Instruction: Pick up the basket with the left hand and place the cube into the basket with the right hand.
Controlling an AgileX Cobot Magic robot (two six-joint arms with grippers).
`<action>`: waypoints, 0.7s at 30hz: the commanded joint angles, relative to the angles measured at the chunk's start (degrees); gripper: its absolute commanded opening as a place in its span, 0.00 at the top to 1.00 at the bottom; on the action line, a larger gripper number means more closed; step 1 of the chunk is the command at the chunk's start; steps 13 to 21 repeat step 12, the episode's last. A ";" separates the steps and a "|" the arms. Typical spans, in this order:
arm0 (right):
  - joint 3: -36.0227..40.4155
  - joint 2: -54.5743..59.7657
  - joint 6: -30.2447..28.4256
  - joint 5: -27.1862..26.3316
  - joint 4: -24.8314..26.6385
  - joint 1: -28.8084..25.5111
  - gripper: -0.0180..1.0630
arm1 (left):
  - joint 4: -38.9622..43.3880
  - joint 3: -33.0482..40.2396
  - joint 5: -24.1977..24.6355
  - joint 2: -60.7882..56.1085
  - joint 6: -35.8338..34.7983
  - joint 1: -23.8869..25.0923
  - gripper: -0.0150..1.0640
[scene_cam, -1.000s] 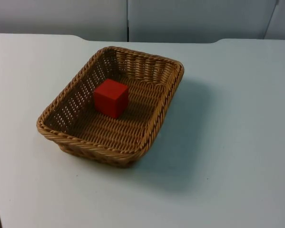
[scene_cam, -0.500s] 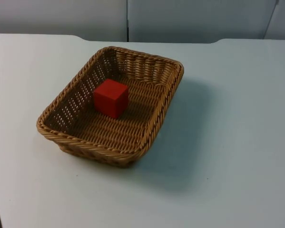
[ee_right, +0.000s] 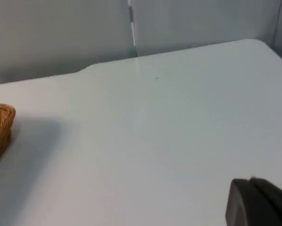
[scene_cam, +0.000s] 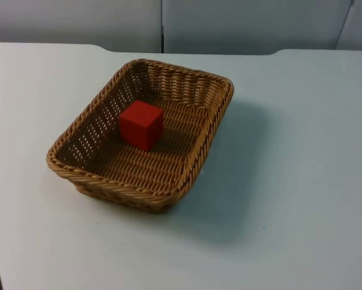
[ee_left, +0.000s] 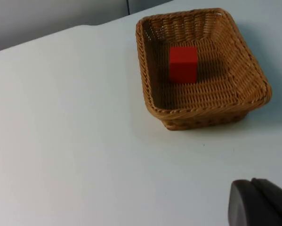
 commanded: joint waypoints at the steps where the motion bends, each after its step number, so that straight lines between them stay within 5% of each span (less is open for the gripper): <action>1: 1.92 -0.13 -3.13 -1.83 2.76 -0.41 0.98 | -0.33 0.13 -0.90 -0.28 -0.31 -0.46 0.99; 21: 3.10 -0.13 -5.04 2.04 3.00 -0.41 0.98 | -0.07 0.28 -1.00 -0.28 -0.31 -0.46 0.99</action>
